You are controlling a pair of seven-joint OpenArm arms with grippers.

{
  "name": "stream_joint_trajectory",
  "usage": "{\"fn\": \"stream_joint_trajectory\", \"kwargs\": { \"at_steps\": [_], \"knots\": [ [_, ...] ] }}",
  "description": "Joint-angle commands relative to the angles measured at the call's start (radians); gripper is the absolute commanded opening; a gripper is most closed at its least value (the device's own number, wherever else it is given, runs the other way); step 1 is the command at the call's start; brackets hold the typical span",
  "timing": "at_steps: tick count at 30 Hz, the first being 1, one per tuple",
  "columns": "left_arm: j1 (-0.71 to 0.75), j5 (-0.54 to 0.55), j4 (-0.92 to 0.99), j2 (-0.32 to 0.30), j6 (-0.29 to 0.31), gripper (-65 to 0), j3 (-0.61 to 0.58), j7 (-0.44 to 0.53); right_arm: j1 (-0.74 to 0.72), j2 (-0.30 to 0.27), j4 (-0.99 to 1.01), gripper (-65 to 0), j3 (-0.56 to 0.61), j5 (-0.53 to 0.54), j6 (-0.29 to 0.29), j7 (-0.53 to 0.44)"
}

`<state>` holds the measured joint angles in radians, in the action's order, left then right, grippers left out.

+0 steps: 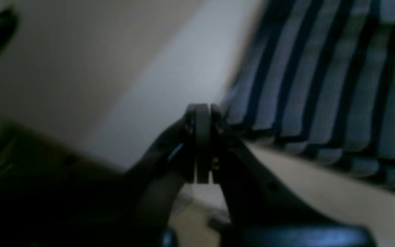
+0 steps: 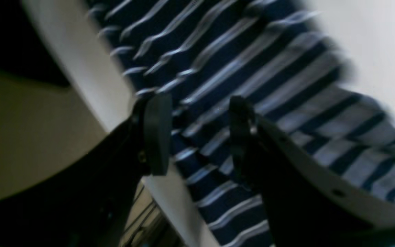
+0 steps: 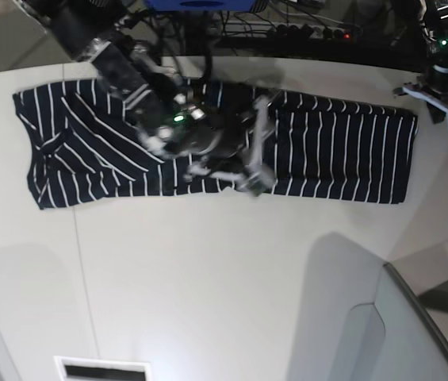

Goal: Layout the t-shirt on the table in an organized manner, then fold the t-shirt properly
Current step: 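Grasp both shirt ends and pull them apart to flatten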

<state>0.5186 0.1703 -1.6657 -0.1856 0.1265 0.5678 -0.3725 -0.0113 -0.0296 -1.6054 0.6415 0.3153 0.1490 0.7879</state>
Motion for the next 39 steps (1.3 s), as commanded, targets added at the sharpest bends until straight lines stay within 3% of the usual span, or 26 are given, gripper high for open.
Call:
{"fn": "stream_joint_trajectory", "kwargs": {
  "at_steps": [1, 3, 5, 7, 11, 16, 22, 28, 39],
  "knots": [
    [0.004, 0.041, -0.031, -0.013, -0.008, -65.0, -0.012, 0.022, -0.002, -0.013, -0.025, -40.7, -0.065, 0.002, -0.002, -0.014],
    [0.001, 0.133, -0.034, -0.019, -0.008, -65.0, -0.036, 0.022, 0.009, -0.034, -0.014, -45.8, -0.171, 0.002, -0.002, -0.014],
    [-0.028, 0.206, -0.012, -0.027, -0.008, -65.0, -0.064, 0.022, 0.012, -0.069, 0.021, -55.2, -0.276, 0.002, -0.002, -0.014],
    [-0.085, 0.196, 0.051, -0.035, -0.009, -65.0, -0.096, 0.022, 0.012, -0.103, 0.080, -62.6, -0.371, 0.002, -0.001, -0.015],
    [-0.180, 0.074, 0.151, -0.028, -0.009, -65.0, -0.127, 0.028, 0.020, -0.174, 0.170, -62.4, -0.507, 0.003, -0.001, -0.091],
    [-0.245, -0.007, 0.198, -0.032, -0.009, -65.0, -0.145, 0.028, 0.037, -0.234, 0.238, -62.3, -0.562, 0.003, -0.001, -0.147],
    [-0.348, -0.113, 0.382, -0.036, -0.009, -65.0, -0.145, 0.033, 0.014, -0.244, 0.403, -62.1, -0.625, 0.002, -0.001, -0.192],
    [-0.398, -0.196, 0.531, -0.036, -0.009, -65.0, -0.145, 0.163, -0.016, -0.278, 0.560, -62.1, -0.630, 0.000, -0.001, -0.284],
    [-0.430, -0.206, 0.562, -0.035, -0.009, -65.0, -0.145, 0.172, -0.022, -0.300, 0.583, -62.3, -0.633, 0.000, -0.009, -0.290]
  ]
}}
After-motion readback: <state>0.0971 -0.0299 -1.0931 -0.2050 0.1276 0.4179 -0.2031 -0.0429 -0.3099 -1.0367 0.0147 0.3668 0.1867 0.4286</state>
